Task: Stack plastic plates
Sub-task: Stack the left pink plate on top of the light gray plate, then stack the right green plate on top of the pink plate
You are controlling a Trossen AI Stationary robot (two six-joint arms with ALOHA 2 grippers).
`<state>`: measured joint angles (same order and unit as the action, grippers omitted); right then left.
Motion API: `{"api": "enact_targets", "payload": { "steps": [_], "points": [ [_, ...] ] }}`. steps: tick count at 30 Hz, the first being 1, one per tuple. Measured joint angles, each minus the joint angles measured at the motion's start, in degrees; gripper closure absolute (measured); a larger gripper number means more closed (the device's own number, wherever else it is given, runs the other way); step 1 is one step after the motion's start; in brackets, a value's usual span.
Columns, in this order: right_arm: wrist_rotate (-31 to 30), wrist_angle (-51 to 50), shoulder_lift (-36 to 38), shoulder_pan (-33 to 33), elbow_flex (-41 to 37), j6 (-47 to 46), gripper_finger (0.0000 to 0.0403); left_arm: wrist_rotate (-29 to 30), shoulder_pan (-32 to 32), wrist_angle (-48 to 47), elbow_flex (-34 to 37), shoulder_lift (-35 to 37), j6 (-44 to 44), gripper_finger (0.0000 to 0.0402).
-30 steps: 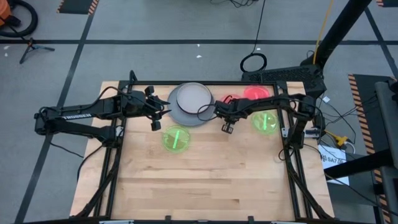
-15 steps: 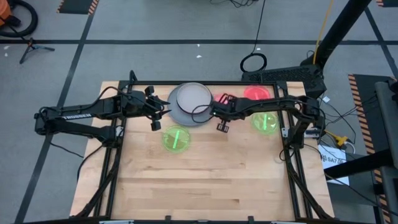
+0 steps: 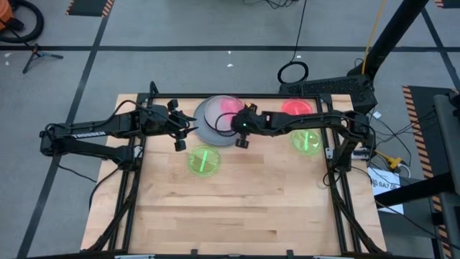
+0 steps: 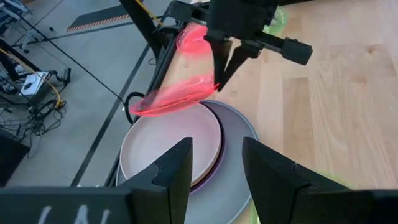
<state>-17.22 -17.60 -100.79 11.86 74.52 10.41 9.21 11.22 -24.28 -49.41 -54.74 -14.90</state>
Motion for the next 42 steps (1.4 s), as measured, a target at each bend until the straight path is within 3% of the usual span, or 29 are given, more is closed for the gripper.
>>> {"api": "enact_targets", "payload": {
  "steps": [8,16,30,35,42],
  "points": [
    [2.5,9.2,-3.2,0.4,0.0,5.7,0.0402,0.0,0.0,0.1,0.0,0.0,-0.1,0.0254],
    [3.8,10.1,-6.1,0.5,0.0,7.4,0.0402,0.0,0.0,0.1,0.0,0.0,-0.1,0.0254],
    [3.8,10.1,-6.1,0.5,0.0,4.5,0.0335,0.0,0.0,0.1,0.0,0.0,-0.1,0.0254],
    [3.8,9.4,-6.1,0.4,0.0,0.0,0.0328,0.0,0.0,0.0,0.0,0.0,0.0,0.0254],
    [3.8,3.6,-5.3,-0.3,0.0,-16.0,0.0334,0.0,0.0,-0.1,0.0,0.0,0.4,0.0254]
  ]
}}
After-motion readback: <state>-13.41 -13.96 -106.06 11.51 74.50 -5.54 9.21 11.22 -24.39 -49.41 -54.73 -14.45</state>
